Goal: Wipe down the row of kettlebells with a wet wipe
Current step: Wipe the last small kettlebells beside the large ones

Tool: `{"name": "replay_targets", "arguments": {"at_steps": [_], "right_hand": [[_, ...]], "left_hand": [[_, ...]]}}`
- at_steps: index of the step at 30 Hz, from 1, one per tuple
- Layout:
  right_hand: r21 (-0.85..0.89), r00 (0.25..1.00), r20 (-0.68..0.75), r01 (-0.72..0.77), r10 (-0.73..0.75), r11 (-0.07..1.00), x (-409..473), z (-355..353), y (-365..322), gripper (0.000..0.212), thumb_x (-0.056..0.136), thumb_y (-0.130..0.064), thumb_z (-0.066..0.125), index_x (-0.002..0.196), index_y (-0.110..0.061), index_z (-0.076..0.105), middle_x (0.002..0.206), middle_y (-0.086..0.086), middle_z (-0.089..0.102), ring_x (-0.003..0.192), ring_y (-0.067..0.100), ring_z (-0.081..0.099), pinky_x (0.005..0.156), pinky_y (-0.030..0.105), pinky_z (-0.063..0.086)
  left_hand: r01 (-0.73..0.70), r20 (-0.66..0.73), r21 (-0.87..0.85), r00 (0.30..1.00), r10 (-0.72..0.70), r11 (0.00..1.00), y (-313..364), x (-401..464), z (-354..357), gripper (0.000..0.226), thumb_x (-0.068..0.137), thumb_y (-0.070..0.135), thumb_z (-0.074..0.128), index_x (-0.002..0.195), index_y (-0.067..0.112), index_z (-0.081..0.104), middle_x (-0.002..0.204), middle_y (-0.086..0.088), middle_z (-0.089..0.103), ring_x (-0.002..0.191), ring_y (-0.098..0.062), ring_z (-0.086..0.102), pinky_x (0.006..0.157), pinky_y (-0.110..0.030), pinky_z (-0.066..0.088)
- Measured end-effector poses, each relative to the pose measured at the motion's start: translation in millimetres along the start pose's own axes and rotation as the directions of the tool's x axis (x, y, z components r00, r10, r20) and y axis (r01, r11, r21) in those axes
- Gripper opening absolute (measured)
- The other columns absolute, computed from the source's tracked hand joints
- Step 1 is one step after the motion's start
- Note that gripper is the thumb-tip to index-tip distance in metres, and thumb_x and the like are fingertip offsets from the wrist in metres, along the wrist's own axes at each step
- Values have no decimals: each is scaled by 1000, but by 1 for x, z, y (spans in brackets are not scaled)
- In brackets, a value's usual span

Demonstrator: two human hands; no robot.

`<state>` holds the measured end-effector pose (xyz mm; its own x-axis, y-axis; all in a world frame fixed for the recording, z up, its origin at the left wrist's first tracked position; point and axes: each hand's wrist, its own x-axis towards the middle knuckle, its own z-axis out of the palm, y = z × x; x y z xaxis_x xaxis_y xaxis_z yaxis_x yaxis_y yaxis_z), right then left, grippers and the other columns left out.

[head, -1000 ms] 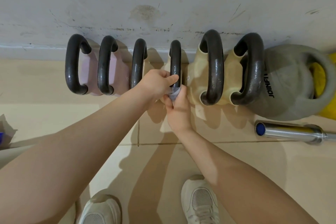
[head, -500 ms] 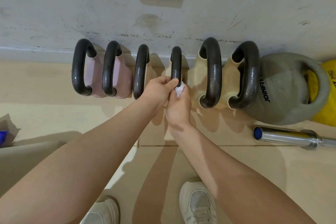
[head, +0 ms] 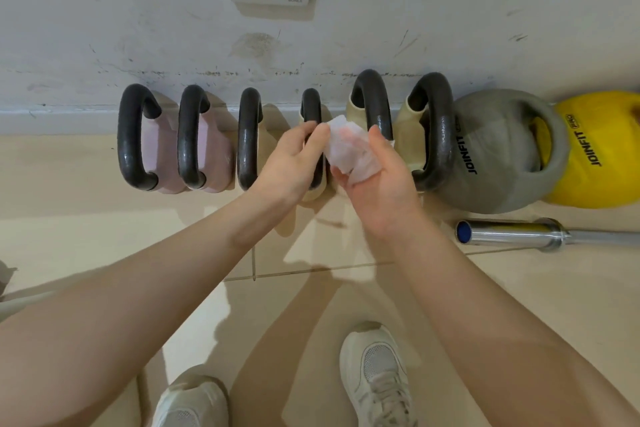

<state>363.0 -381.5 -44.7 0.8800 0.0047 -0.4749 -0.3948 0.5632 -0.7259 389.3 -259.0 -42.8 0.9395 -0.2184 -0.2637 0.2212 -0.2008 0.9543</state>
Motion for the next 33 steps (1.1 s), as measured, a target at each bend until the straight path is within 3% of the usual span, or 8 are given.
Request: {"name": "replay_targets", "arguments": {"at_steps": [2,6,10,18,23,26,30,33], "right_hand": [[-83,999,54,0,4,997,-7,-5,-7,29,91,-31,47,100,-13,67,97,1,69,94,14,62,81,26,46],[-187,996,67,-45,59,981,-20,-18,-21,36,93,-18,45,124,-4,55,112,10,63,102,17,61,81,24,52],[-260,996,-79,-51,32,964,-22,-31,-28,30,97,-6,36,119,-2,56,110,15,64,100,20,63,81,24,53],[-149,931,-355,-147,86,978,8,-36,-42,34,96,-21,41,124,-6,54,124,14,61,111,25,60,71,30,48],[-296,784,-610,-93,-113,951,21,-42,-80,27,90,-22,51,117,-15,56,91,0,59,85,15,56,70,26,46],[-595,819,-433,55,-377,802,19,-38,-80,14,90,-18,45,90,-14,58,76,-4,55,72,12,50,63,24,38],[-881,947,-72,87,-313,466,19,-27,-61,41,89,-33,52,53,-15,45,48,-8,42,47,6,39,48,18,31],[-904,966,19,127,-258,408,20,-30,-62,52,96,-39,40,74,1,65,72,6,64,64,10,53,64,22,39]], "left_hand": [[-88,130,36,988,82,996,7,-4,0,33,94,38,48,91,9,62,83,-12,59,64,-11,52,58,-13,42],[137,262,-107,959,-105,985,9,0,0,28,88,40,57,82,13,62,76,-12,62,65,-10,54,63,-25,45],[293,315,-286,928,-199,912,12,5,3,15,93,22,54,79,15,53,71,0,57,53,-4,57,49,-16,46],[304,158,-232,949,-273,924,11,21,14,6,89,16,60,91,14,55,69,-1,56,56,-11,49,49,-20,40],[194,-31,-112,980,-199,975,7,33,37,19,90,19,56,106,9,55,79,-2,52,62,-6,51,63,-18,46],[233,-117,-131,962,-249,964,6,44,48,21,94,19,50,108,7,59,91,-5,56,78,-13,52,76,-23,47],[332,-89,-127,935,-344,935,10,51,57,29,98,27,41,113,10,60,99,-3,63,88,-14,57,79,-23,47],[368,-60,-223,919,-390,902,15,54,59,40,100,31,33,114,6,60,100,-8,67,87,-16,61,76,-22,47]]}}
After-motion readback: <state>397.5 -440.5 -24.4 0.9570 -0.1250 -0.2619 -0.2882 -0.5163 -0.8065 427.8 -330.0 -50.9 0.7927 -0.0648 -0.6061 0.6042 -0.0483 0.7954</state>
